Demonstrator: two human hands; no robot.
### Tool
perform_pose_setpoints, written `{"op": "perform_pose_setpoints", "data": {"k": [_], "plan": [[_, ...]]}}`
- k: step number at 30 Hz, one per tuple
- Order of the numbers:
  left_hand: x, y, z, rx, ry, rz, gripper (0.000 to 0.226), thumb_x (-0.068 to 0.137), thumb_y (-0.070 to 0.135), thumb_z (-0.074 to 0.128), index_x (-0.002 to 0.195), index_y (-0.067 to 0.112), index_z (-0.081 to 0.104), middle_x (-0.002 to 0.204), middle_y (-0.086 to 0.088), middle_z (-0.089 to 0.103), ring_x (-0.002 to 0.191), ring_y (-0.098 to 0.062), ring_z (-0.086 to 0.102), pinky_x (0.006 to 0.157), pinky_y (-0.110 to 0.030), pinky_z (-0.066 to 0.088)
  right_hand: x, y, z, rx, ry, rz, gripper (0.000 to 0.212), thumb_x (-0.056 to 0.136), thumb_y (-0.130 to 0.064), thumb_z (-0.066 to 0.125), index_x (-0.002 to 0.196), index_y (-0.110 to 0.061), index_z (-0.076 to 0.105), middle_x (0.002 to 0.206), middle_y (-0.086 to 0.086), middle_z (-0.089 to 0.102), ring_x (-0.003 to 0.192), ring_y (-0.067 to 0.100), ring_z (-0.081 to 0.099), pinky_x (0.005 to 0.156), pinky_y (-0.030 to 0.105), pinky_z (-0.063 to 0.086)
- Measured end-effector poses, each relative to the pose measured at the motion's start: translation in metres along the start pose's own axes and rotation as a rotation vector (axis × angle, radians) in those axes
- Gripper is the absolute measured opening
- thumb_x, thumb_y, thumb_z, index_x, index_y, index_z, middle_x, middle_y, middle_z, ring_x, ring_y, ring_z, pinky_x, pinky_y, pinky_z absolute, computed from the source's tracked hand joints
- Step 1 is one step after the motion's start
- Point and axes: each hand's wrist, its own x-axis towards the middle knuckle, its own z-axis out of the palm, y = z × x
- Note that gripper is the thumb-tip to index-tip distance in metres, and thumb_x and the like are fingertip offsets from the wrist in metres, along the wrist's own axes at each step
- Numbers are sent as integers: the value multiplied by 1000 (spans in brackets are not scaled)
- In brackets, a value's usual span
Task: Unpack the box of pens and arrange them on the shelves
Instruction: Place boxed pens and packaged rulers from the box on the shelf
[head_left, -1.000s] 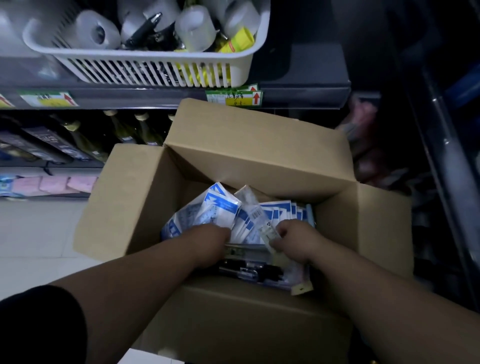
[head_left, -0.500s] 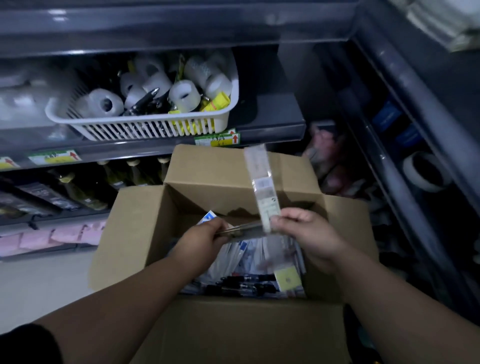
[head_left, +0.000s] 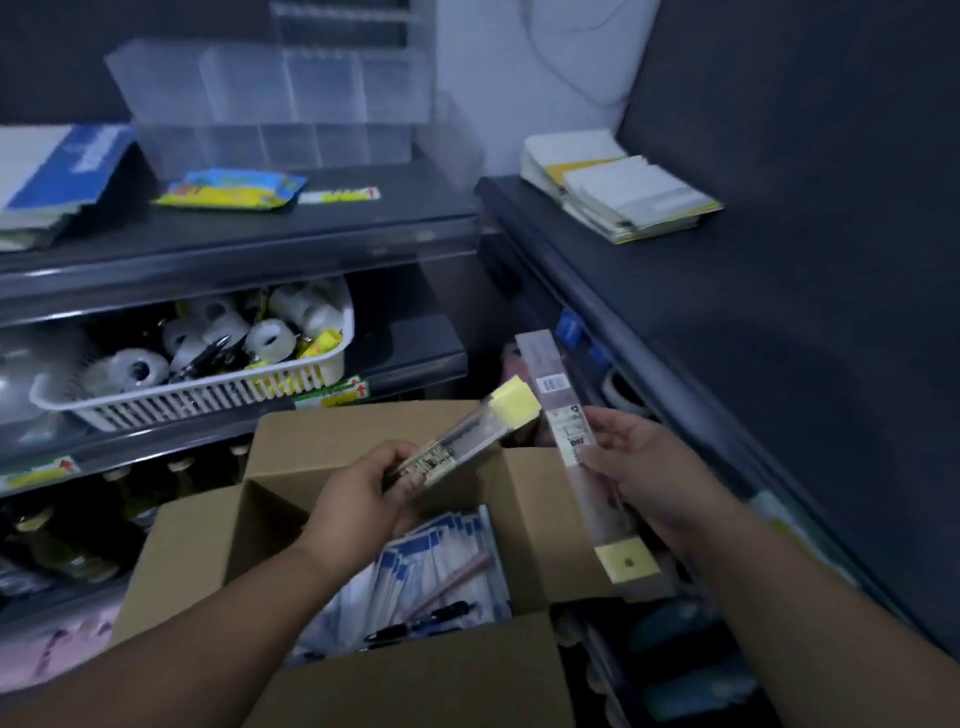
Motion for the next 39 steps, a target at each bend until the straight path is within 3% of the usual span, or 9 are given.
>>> {"op": "perform_pose_setpoints", "data": {"k": [9,12,14,17,22,26,29,35,39], "plan": [[-18,167,98,-157,-43,185,8,89,20,64,90,26,70,75,5,71,66,-11,62,63,-29,48,-136,2,-179,-494,471,-196,8,86,-26,71,83,-34,71,80,-16,71,77,2,64,61,16,42],[-35,222,139,-181,-56,271,9,88,22,65,95,25,71,80,10,72,71,-7,66,63,-19,45,-192,10,-239,-856,514,-85,13,92,-33,62,93,-45,69,92,-21,68,91,5,63,80,25,46],[-49,255,170,-139,-136,359,9,87,23,66,90,31,70,78,13,71,67,-2,61,64,-19,45,-226,18,-268,-1088,532,-31,17,95,-38,56,100,-47,69,99,-21,68,98,5,61,108,31,30],[-77,298,225,46,-318,509,10,84,28,69,82,38,68,68,17,66,62,4,56,64,-15,43,-263,38,-295,-1187,567,-47,16,94,-41,54,96,-45,69,107,-20,63,106,6,55,117,37,9],[-126,345,299,208,-600,629,10,84,31,70,92,35,72,68,18,65,60,9,55,60,-12,43,-303,80,-332,-1196,613,-97,14,86,-52,60,90,-40,67,150,-18,30,142,11,21,120,43,4],[-148,361,335,291,-762,680,15,88,35,65,102,34,70,83,19,67,79,-1,62,70,-18,47,-323,117,-355,-961,584,-7,11,83,-46,69,80,-37,64,106,-14,60,103,10,55,90,32,48],[-154,363,351,395,-840,753,24,89,43,60,112,36,65,100,17,66,91,-2,60,76,-18,46,-331,143,-359,-799,628,45,13,82,-40,73,74,-36,63,86,-14,61,83,5,57,75,30,51],[-127,357,367,553,-596,893,33,77,43,72,107,38,61,103,14,63,100,-12,58,86,-26,44,-326,169,-357,-602,787,-4,22,83,-34,74,68,-41,58,85,-15,60,80,-1,56,73,20,48],[-103,362,371,547,-511,1006,28,79,48,68,104,39,61,102,18,60,109,-8,51,107,-30,20,-316,169,-358,-615,834,6,20,83,-32,73,82,-39,54,89,-17,58,84,2,56,73,24,48]]}}
